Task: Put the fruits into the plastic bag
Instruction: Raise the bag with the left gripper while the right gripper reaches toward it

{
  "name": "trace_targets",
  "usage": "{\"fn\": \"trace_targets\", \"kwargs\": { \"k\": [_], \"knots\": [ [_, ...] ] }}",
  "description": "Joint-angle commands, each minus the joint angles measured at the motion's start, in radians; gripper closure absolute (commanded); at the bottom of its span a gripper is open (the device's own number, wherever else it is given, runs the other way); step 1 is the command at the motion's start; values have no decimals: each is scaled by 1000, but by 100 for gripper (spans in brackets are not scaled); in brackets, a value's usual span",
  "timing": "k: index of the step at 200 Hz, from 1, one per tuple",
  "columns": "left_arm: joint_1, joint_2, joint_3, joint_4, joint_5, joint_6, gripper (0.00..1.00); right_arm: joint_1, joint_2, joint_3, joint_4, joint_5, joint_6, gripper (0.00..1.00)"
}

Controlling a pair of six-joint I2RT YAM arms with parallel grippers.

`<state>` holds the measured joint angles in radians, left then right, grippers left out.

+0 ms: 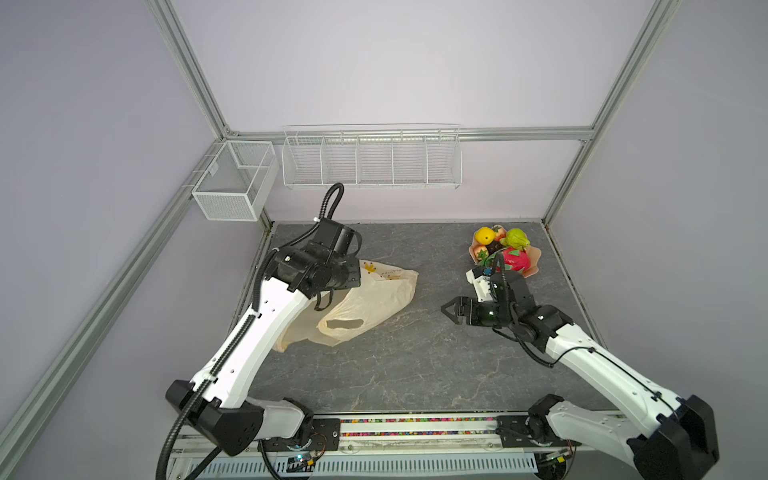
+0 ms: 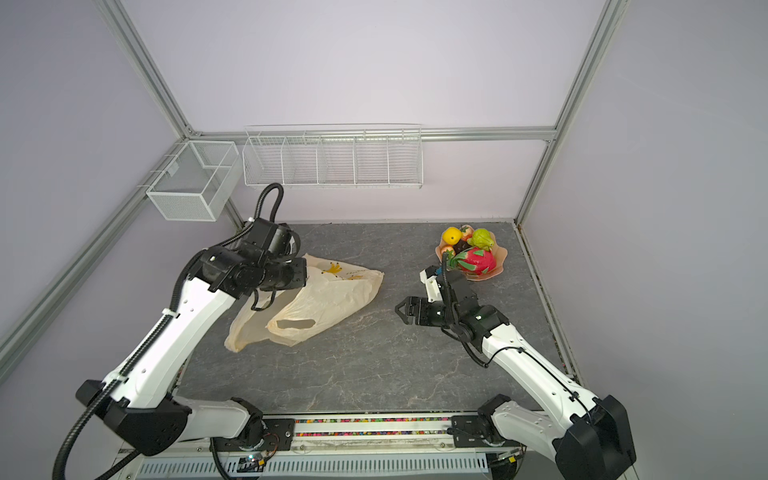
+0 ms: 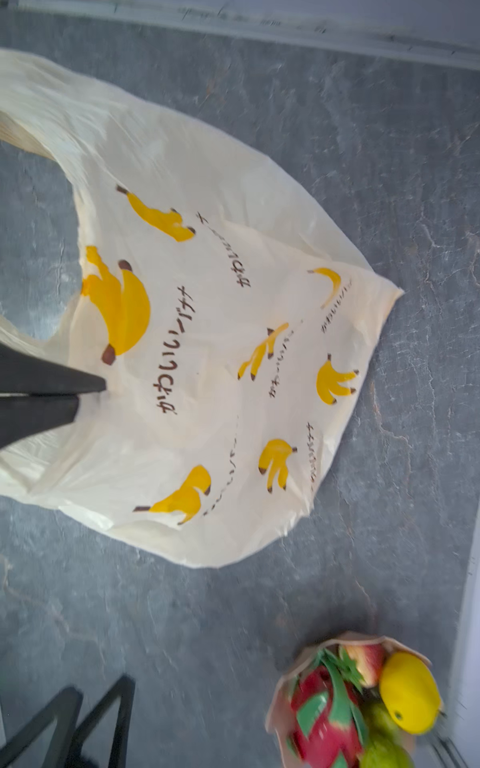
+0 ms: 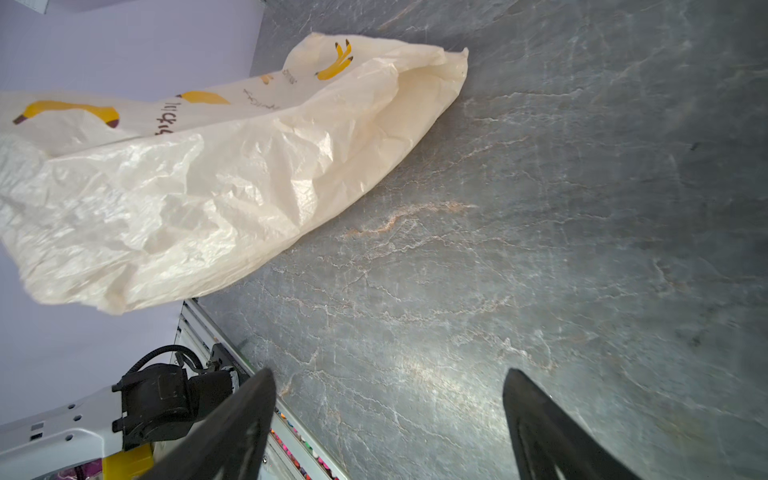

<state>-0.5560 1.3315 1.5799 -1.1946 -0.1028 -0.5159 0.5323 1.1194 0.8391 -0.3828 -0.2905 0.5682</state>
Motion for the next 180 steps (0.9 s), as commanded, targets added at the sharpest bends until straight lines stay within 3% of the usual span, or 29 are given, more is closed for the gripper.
{"fn": "trace_targets", "kwargs": {
  "k": [1,57,104,142,180],
  "knots": [
    [-42,7,-17,14,60,-189,100,0,11,71,-16,-8,-65,12],
    [-102,192,96,98,68,-223,100,-50,-121,60,-141,-46,-62,12],
    [-87,341,201,131,99,-179,100,-58,-364,-7,-231,-68,71,12],
    [-62,386,234,116,122,-130,100,-33,-460,-101,-253,-52,202,12],
    [-25,387,229,116,172,-88,100,57,-428,-205,-55,0,275,12]
  ]
}}
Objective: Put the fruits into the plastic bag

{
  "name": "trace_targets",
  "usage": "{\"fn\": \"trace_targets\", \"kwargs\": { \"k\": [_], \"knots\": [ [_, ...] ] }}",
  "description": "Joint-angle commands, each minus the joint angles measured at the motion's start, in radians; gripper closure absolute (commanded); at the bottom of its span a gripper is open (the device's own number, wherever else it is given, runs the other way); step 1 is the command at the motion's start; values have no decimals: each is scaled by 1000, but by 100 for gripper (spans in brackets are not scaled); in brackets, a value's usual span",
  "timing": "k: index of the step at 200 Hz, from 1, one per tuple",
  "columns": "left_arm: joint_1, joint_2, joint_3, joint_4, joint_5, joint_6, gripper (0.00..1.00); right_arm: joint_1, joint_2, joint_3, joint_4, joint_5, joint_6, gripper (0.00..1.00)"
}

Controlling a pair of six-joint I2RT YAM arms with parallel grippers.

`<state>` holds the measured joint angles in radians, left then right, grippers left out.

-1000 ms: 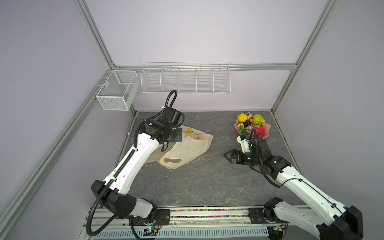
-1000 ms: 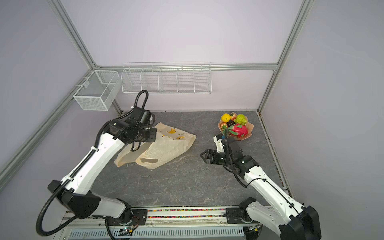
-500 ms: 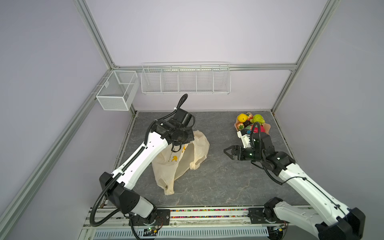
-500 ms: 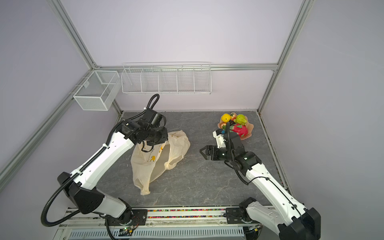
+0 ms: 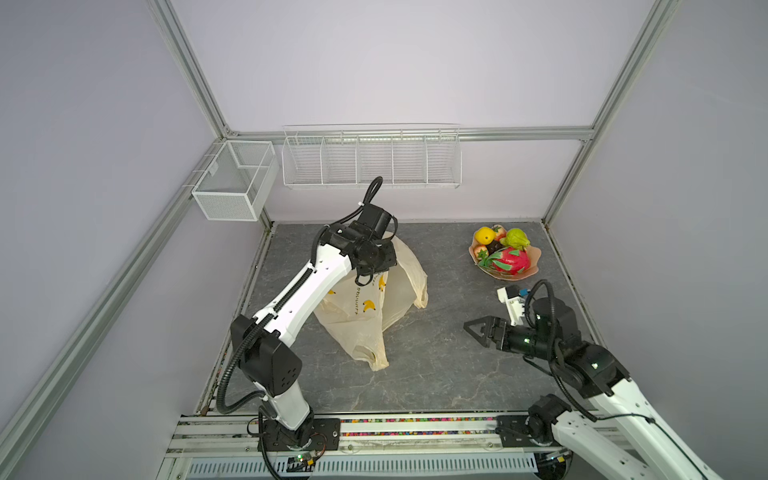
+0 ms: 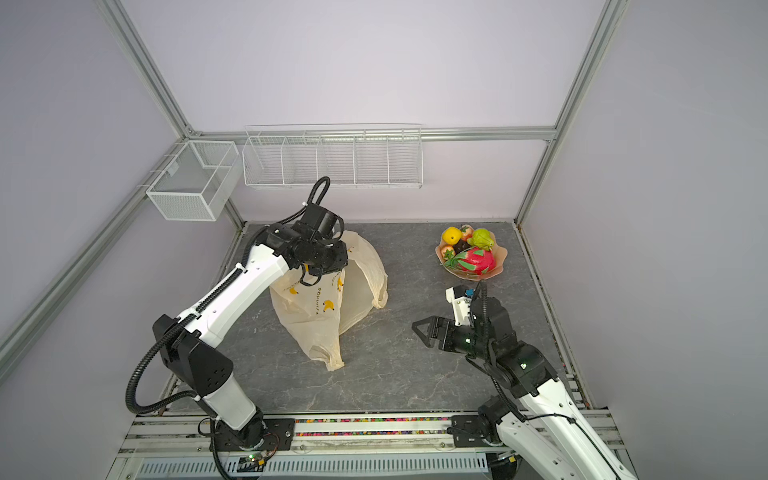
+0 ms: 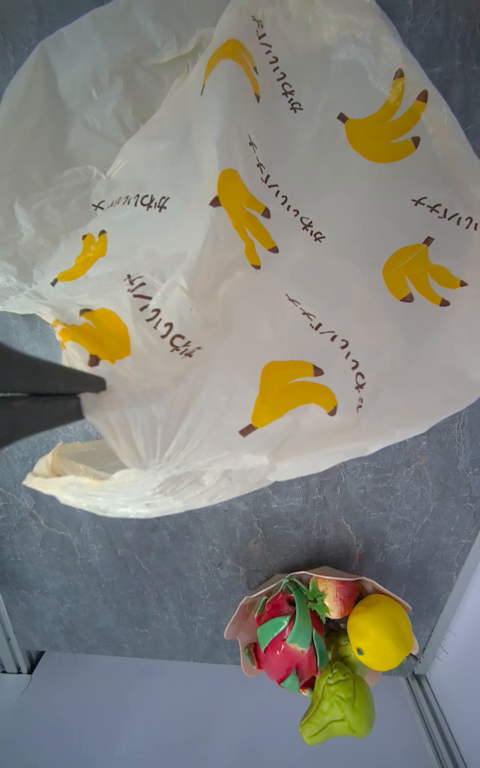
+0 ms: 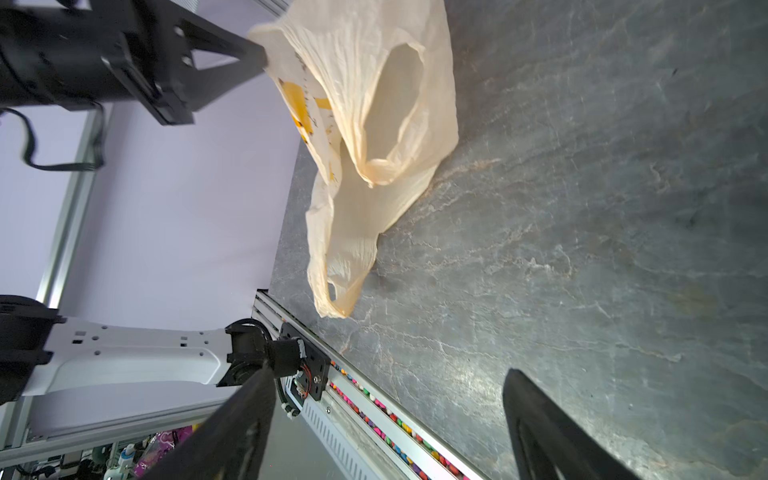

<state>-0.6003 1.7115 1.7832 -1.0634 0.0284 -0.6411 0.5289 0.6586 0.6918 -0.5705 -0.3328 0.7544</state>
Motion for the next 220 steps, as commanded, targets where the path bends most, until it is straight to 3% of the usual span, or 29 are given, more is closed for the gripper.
{"fn": "trace_targets", "kwargs": {
  "k": [1,57,105,178,212,220],
  "knots": [
    [20,8,25,-14,41,38,100,64,36,-59,140,44,90,12],
    [33,30,21,-10,88,71,100,356,386,-57,464,266,184,11],
    [35,25,8,-15,110,93,100,377,668,-8,707,368,245,9],
    [34,33,-33,-48,156,130,100,341,750,180,481,542,70,8],
    [34,19,-74,-25,172,138,100,318,798,249,427,553,1,0],
    [34,17,-84,-20,178,141,100,318,812,261,410,563,-16,5]
  ]
}}
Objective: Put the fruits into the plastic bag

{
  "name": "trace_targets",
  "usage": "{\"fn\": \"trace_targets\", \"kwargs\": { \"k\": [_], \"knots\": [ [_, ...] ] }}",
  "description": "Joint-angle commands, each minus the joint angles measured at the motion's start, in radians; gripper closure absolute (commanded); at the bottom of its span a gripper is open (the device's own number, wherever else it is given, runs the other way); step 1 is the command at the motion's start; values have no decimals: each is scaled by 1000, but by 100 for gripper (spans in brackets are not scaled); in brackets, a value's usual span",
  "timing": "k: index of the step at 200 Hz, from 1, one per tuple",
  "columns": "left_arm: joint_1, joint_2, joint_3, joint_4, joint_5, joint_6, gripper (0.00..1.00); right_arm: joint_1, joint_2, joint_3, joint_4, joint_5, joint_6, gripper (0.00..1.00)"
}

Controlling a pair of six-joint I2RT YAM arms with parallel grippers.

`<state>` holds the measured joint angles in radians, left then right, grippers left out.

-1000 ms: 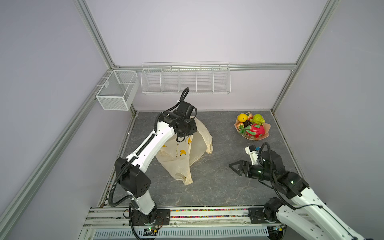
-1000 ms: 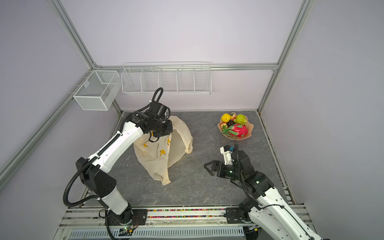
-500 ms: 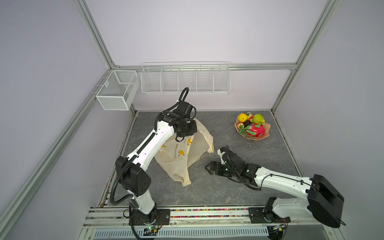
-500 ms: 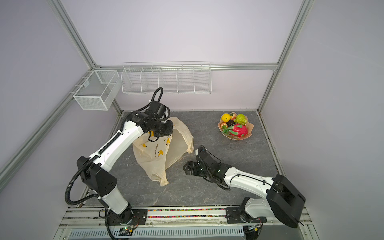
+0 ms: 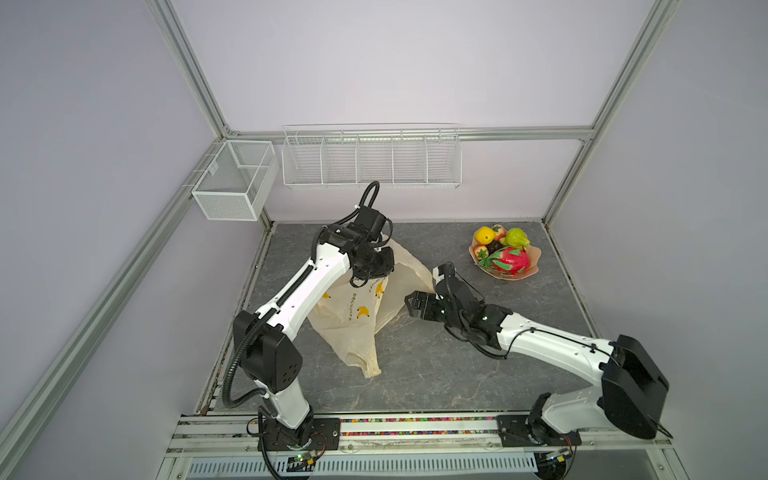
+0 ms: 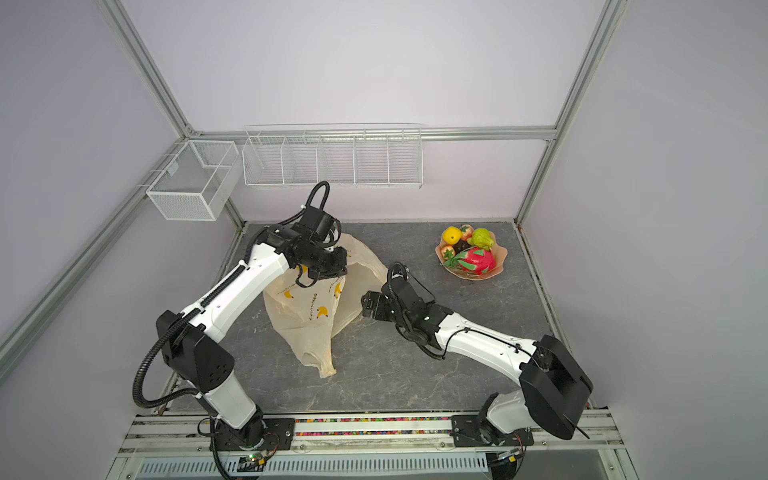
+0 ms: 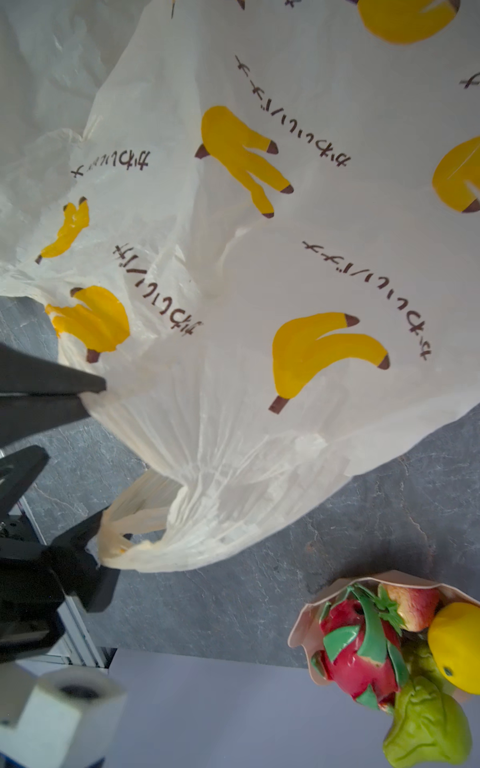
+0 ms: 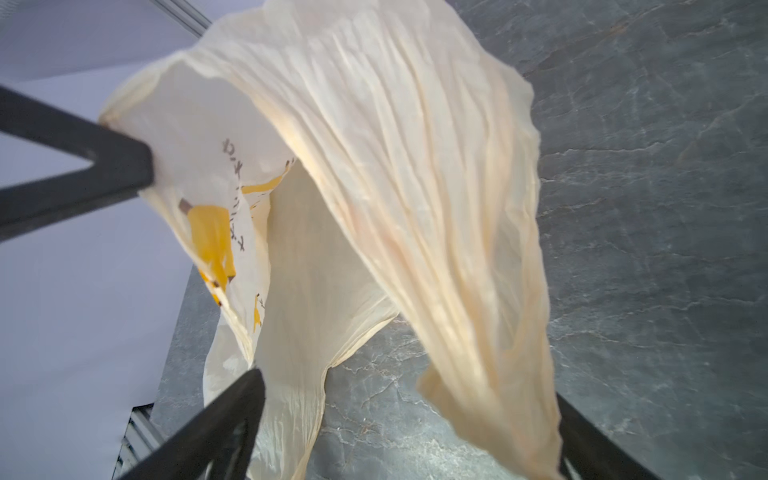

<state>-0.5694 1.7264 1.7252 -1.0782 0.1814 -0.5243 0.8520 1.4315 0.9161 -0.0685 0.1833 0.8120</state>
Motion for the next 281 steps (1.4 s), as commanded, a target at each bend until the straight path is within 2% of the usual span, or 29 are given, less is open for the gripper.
{"fn": "trace_targets", "kwargs": {
  "k": [1,41,77,92,117,124,162,211,281],
  "knots": [
    [3,1,-26,-4,25,25,100,-5,42,38,-95,48,-74,6],
    [3,-6,-64,13,57,67,100,-6,79,54,-129,92,-108,32],
    [-3,-31,-127,41,109,98,100,-5,85,37,-97,75,-107,56],
    [-3,-80,-180,60,80,66,80,-2,93,44,-95,57,-103,66],
    [-7,-186,-276,65,12,-7,62,7,106,42,-100,47,-69,70],
    [-14,-210,-296,50,-11,-20,53,9,109,37,-94,41,-59,72],
    [-118,-289,-413,-9,-146,-78,40,13,121,28,-88,12,-25,78],
    [-189,-240,-533,-5,-245,-144,37,16,128,29,-78,-18,-2,79],
    [-235,-82,-530,2,-351,-127,37,17,135,37,-68,-39,12,80]
  ]
}}
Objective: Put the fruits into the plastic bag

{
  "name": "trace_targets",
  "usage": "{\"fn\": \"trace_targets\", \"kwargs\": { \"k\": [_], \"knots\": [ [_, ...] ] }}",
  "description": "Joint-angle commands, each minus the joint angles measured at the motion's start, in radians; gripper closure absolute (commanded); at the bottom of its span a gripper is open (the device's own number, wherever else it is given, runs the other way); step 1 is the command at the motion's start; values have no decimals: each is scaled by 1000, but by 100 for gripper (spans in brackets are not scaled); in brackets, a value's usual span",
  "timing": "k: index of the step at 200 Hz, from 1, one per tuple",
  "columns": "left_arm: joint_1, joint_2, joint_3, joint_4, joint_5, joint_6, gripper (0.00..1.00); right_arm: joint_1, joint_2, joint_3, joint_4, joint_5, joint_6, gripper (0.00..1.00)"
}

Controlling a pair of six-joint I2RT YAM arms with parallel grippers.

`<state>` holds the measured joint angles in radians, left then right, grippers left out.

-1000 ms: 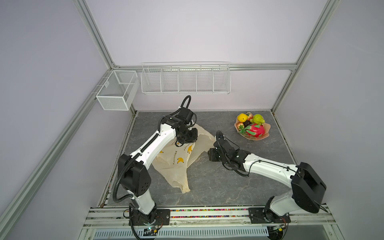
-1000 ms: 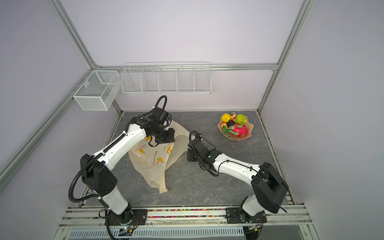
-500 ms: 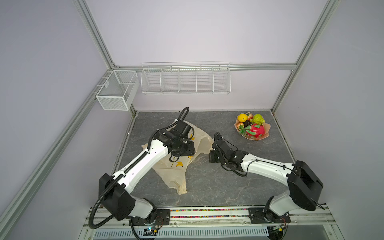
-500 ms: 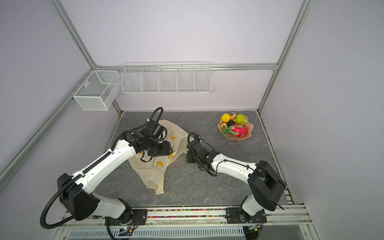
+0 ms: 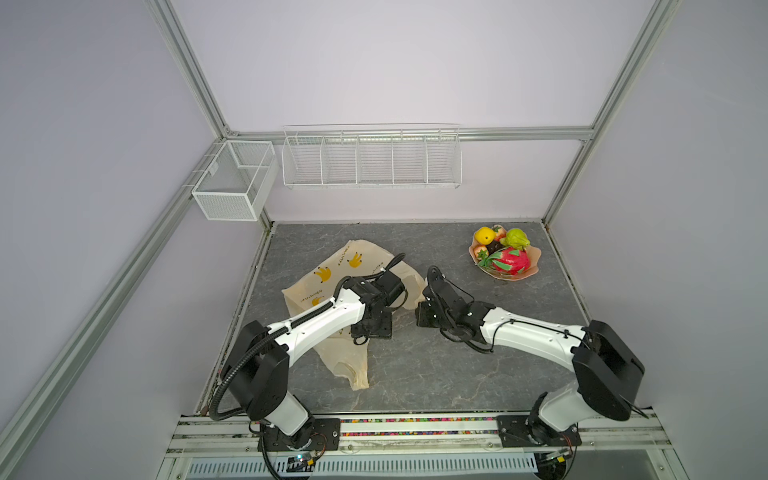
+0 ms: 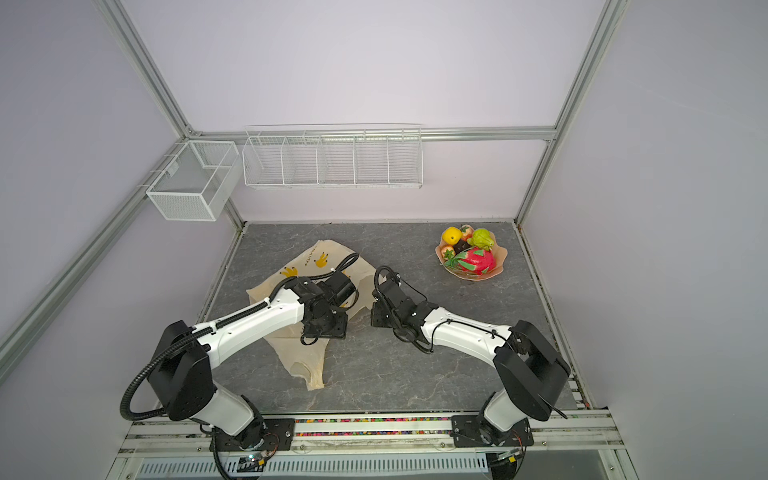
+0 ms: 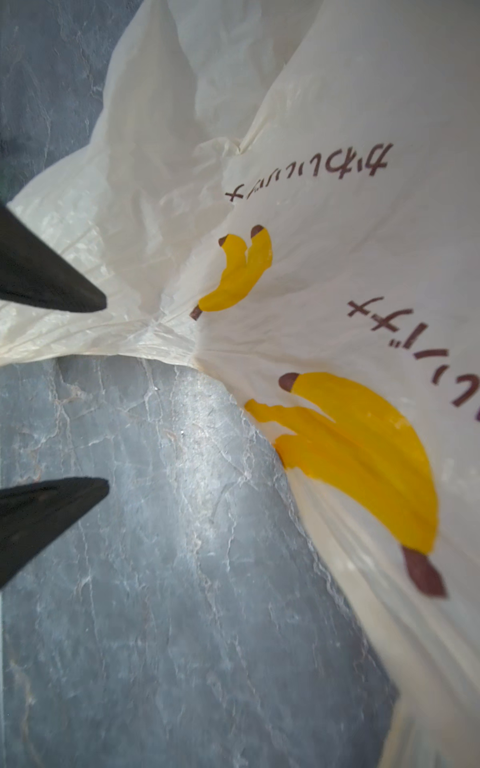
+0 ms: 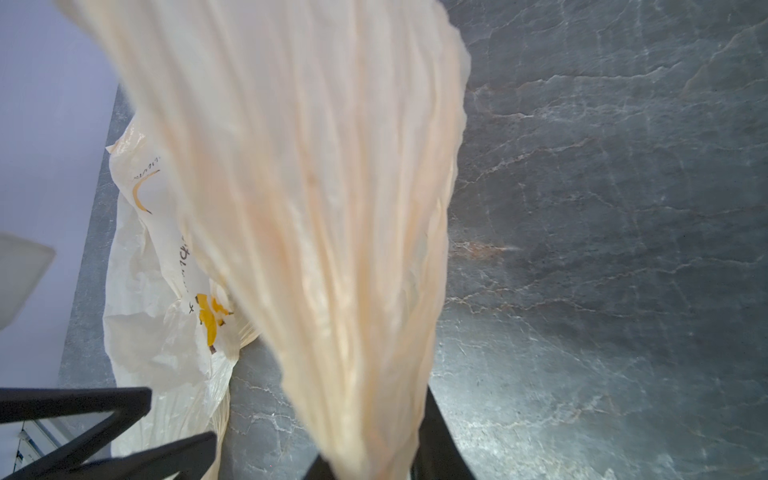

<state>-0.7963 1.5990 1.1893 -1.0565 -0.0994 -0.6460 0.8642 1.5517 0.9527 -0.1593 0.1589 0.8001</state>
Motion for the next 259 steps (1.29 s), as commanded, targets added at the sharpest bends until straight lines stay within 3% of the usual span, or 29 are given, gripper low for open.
{"fn": "trace_targets", "kwargs": {
  "k": [1,132,164,197,216,259],
  "knots": [
    [-10,46,6,-21,-72,-5,37,4,15,0,23,-15,24,80],
    [-12,131,-93,-12,-217,52,51,-8,-17,-6,23,-13,33,81],
    [-12,133,-85,-19,-243,62,64,-14,-22,-9,18,-15,32,81],
    [-12,149,-86,-29,-247,76,90,-22,-28,-13,20,-17,33,81],
    [-12,143,-78,-49,-267,76,100,-26,-36,-18,19,-16,32,81],
    [-10,112,-33,-102,-294,81,100,-40,-61,-34,17,-15,33,81]
  ]
}}
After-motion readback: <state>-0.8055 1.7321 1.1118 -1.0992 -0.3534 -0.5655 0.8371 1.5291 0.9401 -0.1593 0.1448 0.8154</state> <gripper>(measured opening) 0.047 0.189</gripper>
